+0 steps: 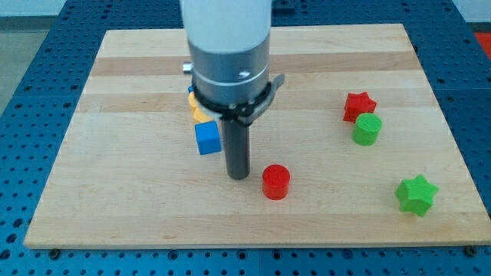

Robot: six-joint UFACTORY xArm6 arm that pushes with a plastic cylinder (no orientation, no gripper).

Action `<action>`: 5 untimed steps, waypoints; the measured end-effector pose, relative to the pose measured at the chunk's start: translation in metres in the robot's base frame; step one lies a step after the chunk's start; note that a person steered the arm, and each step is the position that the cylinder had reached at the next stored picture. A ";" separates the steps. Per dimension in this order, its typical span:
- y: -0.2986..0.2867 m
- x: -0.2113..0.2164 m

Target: Push the red circle bottom left to the green circle

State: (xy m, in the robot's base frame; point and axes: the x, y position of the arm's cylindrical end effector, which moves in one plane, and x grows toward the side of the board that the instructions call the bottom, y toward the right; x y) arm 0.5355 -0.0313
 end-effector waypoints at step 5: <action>0.092 0.016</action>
State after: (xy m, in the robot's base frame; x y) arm 0.5519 0.0608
